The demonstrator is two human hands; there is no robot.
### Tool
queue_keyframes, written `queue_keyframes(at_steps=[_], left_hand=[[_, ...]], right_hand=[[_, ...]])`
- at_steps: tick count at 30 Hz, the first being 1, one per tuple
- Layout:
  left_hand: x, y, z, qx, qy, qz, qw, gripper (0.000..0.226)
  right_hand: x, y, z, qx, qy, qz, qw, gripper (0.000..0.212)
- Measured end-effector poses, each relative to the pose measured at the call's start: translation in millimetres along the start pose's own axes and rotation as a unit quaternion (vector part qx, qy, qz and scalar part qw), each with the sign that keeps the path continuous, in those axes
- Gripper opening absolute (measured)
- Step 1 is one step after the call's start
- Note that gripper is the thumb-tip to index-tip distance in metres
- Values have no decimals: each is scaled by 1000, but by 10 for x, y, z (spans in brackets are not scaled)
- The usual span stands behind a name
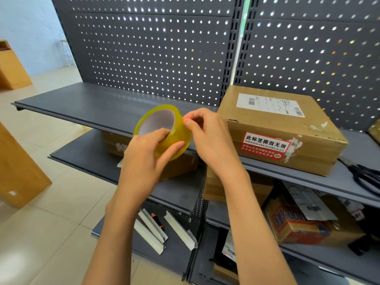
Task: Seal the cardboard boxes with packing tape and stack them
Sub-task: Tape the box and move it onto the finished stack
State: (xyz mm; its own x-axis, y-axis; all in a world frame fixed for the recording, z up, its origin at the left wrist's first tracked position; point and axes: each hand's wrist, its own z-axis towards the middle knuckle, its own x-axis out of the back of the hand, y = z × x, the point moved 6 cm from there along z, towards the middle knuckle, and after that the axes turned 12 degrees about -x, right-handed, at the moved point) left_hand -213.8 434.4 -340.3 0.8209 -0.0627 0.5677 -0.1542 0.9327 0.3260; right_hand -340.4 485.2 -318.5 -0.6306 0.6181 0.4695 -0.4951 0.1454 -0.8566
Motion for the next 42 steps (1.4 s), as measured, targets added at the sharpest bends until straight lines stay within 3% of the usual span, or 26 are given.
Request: queue_keyframes(at_steps=[8,17,21,27,32,36,42], left_hand=[[61,93,-22,-83,-13,167,982,32],[14,35,-37,-99,-54,159,981,34],[26,-20,-58,-63,-57,114,990,33],[65,-84,-21,26,-26,-50,998,28],[108,-47,9,57,-8,-96,994,28],[72,-80,-16,69,-29,-135,988,31],[-1,-44,-21,94,-9,-161,982,28]], right_hand=[[10,44,34,26,-78,9,997,9],[66,55,169,60,-155,-39,985,2],[21,-2,137,89,-134,-53,985,5],[21,-123,62,142,-108,-30,984,5],[15,-83,31,135,-73,37,987,11],[30,-46,29,140,-75,48,986,1],[-67,-140,-78,210,69,-53,974,9]])
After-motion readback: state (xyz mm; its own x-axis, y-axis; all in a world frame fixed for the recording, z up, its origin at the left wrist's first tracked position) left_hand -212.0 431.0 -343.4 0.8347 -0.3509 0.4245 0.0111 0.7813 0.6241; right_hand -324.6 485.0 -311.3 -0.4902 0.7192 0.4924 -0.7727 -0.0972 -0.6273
